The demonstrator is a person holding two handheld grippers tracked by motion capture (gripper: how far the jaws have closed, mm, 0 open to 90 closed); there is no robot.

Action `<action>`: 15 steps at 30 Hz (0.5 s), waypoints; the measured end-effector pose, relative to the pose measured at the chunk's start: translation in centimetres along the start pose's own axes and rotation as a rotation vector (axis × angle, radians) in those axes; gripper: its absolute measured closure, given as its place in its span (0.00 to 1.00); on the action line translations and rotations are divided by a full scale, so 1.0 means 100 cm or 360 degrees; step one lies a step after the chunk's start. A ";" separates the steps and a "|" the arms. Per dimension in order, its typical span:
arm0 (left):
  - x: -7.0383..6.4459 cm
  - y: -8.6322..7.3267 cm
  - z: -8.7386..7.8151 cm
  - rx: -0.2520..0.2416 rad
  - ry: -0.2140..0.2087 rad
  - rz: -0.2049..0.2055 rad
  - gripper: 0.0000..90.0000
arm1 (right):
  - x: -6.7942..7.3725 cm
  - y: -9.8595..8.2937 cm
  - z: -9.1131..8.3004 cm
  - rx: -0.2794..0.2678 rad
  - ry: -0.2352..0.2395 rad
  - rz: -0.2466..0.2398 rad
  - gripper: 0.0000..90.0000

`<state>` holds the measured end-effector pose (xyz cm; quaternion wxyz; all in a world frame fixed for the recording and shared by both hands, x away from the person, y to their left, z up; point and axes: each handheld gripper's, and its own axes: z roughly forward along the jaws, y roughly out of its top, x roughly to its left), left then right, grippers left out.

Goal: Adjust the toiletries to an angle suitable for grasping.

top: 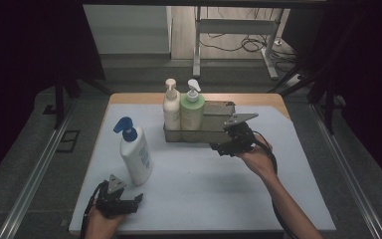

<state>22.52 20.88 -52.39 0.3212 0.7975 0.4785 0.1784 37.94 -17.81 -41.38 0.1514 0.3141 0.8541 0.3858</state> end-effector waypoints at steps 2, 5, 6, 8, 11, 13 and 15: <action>0.000 0.000 0.000 0.0000 0.0000 0.0000 0.13 | 0.001 -0.002 -0.005 -0.0004 0.0004 -0.0001 0.17; 0.000 0.000 0.000 0.0000 0.0000 0.0000 0.13 | 0.003 -0.006 -0.009 0.0008 -0.0014 -0.0008 0.15; 0.000 0.000 0.000 0.0000 0.0000 0.0001 0.13 | 0.004 -0.007 -0.011 0.0014 -0.0022 -0.0008 0.15; 0.000 0.000 0.000 0.0000 0.0000 0.0001 0.13 | 0.004 -0.010 -0.013 0.0018 -0.0038 -0.0005 0.15; 0.000 0.000 0.000 -0.0001 0.0000 0.0000 0.13 | 0.004 -0.016 -0.018 0.0015 -0.0050 -0.0001 0.14; 0.000 0.000 0.000 -0.0001 0.0001 -0.0001 0.13 | 0.004 -0.020 -0.021 0.0003 -0.0052 0.0002 0.12; 0.000 0.000 0.000 -0.0001 0.0001 -0.0001 0.13 | 0.003 -0.024 -0.024 0.0008 -0.0056 -0.0021 0.09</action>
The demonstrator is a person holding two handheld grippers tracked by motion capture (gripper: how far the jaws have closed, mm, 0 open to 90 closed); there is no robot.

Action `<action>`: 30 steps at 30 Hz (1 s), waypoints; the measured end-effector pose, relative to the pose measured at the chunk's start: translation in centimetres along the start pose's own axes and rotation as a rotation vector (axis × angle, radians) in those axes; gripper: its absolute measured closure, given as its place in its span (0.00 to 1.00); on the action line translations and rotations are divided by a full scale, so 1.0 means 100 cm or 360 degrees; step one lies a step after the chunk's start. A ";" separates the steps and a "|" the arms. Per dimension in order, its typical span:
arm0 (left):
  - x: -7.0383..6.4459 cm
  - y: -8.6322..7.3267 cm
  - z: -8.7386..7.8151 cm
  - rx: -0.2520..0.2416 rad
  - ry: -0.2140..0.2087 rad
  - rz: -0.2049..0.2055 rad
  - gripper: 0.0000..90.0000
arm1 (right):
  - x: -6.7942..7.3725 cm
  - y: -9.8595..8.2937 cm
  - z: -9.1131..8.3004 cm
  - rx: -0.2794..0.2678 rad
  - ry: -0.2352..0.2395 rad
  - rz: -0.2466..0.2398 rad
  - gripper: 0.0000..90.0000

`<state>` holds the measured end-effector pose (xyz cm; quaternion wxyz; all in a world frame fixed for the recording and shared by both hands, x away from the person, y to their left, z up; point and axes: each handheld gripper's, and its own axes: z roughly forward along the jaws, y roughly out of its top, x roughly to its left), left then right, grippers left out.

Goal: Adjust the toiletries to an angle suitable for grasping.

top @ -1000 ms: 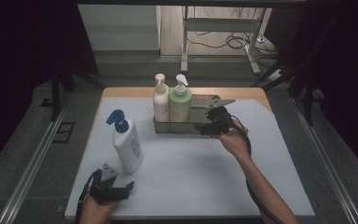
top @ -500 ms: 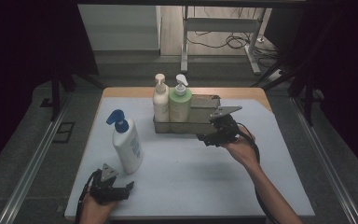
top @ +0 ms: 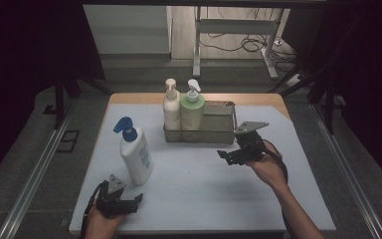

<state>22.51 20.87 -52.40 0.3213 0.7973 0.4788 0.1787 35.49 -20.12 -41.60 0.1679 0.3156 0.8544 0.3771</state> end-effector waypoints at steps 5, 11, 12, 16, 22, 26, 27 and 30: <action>0.000 0.000 0.000 -0.0001 0.0000 -0.0003 0.14 | -0.002 -0.011 -0.009 -0.0017 0.0008 0.0011 0.04; 0.000 0.000 0.000 -0.0002 0.0000 -0.0004 0.14 | -0.001 -0.025 -0.019 -0.0011 -0.0018 0.0014 0.02; 0.000 0.000 0.000 -0.0002 0.0000 -0.0004 0.14 | -0.001 -0.028 -0.021 -0.0006 -0.0026 0.0007 0.02; 0.000 0.000 0.000 -0.0002 0.0000 -0.0004 0.14 | -0.001 -0.038 -0.025 0.0003 -0.0005 -0.0001 0.02; -0.001 0.000 0.000 -0.0003 0.0001 -0.0005 0.14 | 0.000 -0.060 -0.029 -0.0008 -0.0003 0.0047 0.06; -0.001 0.000 0.000 -0.0001 0.0002 -0.0005 0.14 | 0.002 -0.074 -0.030 -0.0002 -0.0031 0.0067 0.06; -0.001 0.000 0.000 -0.0001 0.0002 -0.0006 0.14 | 0.002 -0.078 -0.031 0.0003 -0.0043 0.0072 0.07; -0.001 0.000 0.000 -0.0001 0.0002 -0.0005 0.14 | 0.003 -0.088 -0.030 0.0007 -0.0057 0.0096 0.07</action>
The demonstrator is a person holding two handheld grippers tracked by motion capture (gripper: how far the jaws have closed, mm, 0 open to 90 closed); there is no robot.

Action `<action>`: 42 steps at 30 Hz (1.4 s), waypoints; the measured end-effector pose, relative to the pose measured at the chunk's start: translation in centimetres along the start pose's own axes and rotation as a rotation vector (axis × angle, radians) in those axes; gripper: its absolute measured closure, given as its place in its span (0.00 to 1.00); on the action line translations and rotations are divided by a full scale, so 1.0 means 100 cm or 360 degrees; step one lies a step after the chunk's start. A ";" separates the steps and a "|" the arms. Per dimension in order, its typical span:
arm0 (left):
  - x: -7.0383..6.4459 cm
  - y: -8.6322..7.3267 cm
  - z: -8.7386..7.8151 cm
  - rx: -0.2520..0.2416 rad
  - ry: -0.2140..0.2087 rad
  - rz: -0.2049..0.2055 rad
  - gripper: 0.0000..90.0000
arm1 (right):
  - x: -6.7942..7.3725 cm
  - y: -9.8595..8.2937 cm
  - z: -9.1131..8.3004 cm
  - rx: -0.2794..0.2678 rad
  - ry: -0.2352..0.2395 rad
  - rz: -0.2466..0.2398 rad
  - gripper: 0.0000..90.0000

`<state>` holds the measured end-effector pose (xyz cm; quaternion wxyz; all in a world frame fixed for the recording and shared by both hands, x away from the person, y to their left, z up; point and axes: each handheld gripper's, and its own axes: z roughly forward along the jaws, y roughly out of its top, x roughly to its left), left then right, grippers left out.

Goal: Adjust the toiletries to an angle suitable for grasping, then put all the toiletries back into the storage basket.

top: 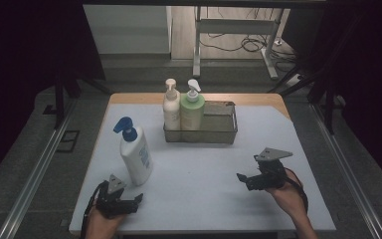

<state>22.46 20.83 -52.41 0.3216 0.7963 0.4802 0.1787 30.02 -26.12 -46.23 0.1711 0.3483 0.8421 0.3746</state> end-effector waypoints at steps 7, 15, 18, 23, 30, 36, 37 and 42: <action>0.000 0.000 0.000 0.0001 -0.0001 0.0002 0.14 | -0.002 -0.028 0.002 0.0015 -0.0042 0.0067 0.07; 0.000 0.000 0.000 0.0001 -0.0001 0.0002 0.14 | -0.005 -0.051 0.007 0.0037 -0.0076 0.0109 0.05; 0.000 0.000 0.000 0.0000 0.0000 0.0002 0.14 | -0.006 -0.058 0.011 0.0063 -0.0078 0.0118 0.05; 0.000 0.000 0.000 0.0001 0.0000 0.0002 0.14 | -0.008 -0.063 0.017 0.0113 -0.0078 0.0134 0.07; 0.000 0.001 -0.002 -0.0005 -0.0013 0.0022 0.18 | -0.008 -0.063 0.017 0.0112 -0.0077 0.0139 0.07; 0.000 0.002 -0.006 0.0000 -0.0002 0.0036 0.30 | -0.008 -0.063 0.017 0.0110 -0.0080 0.0138 0.07; 0.001 0.002 -0.007 0.0003 -0.0003 0.0031 0.32 | -0.008 -0.063 0.017 0.0110 -0.0079 0.0138 0.07; 0.012 0.001 -0.015 -0.0005 -0.0011 -0.0061 0.45 | -0.008 -0.064 0.017 0.0108 -0.0079 0.0139 0.07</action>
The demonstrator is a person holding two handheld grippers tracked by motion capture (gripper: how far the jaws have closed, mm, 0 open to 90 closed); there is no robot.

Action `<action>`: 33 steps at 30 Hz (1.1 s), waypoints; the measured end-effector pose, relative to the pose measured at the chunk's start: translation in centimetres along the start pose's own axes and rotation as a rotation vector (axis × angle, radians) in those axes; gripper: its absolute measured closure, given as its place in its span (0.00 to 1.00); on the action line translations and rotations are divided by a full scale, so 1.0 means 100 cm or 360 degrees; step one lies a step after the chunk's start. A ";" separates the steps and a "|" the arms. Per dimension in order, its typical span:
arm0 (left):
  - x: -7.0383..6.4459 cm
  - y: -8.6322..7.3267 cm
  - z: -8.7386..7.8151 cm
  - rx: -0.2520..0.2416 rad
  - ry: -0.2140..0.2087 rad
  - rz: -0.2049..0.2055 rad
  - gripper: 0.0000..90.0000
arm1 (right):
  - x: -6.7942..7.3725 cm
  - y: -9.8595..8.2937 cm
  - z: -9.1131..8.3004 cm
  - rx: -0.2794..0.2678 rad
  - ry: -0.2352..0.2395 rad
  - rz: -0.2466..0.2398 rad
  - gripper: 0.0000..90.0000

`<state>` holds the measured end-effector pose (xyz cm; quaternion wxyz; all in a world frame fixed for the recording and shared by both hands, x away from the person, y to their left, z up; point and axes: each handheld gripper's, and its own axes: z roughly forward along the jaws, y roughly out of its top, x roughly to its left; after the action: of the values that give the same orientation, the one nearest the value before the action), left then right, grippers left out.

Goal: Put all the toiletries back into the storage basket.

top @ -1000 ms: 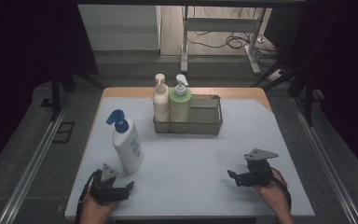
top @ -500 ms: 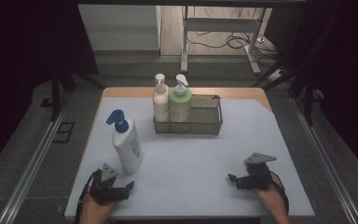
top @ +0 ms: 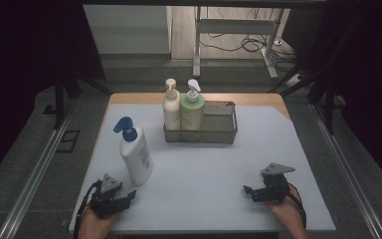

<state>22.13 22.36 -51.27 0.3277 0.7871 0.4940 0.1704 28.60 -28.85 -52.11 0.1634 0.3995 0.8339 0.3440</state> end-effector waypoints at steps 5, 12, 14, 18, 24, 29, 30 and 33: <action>0.010 0.002 -0.003 0.0009 -0.0002 -0.0052 0.55 | 0.000 0.000 0.000 0.0000 0.0001 -0.0002 0.07; 0.024 0.012 0.009 0.0056 -0.0005 -0.0084 0.72 | 0.000 0.001 0.000 0.0009 0.0004 -0.0001 0.07; 0.029 0.016 0.011 0.0052 0.0000 -0.0090 0.76 | 0.000 0.001 0.000 0.0012 0.0003 0.0001 0.07; 0.033 0.025 0.018 0.0024 -0.0016 -0.0102 0.85 | 0.000 0.001 0.000 0.0016 0.0001 0.0004 0.07; 0.035 0.038 0.030 -0.0011 -0.0055 -0.0098 0.96 | 0.000 0.001 0.000 0.0013 0.0009 0.0010 0.07; 0.038 0.046 0.038 -0.0012 -0.0059 -0.0095 0.99 | 0.000 0.001 0.000 0.0010 0.0006 0.0005 0.07; 0.039 0.047 0.039 -0.0007 -0.0062 -0.0103 0.99 | 0.000 0.001 0.000 0.0009 0.0004 0.0001 0.07; 0.041 0.047 0.043 0.0017 -0.0071 -0.0083 0.99 | 0.000 0.000 0.000 0.0008 0.0004 0.0001 0.07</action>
<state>29.65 23.14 -51.44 0.3387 0.7794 0.5078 0.1415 28.64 -28.84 -52.08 0.1615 0.3997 0.8348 0.3425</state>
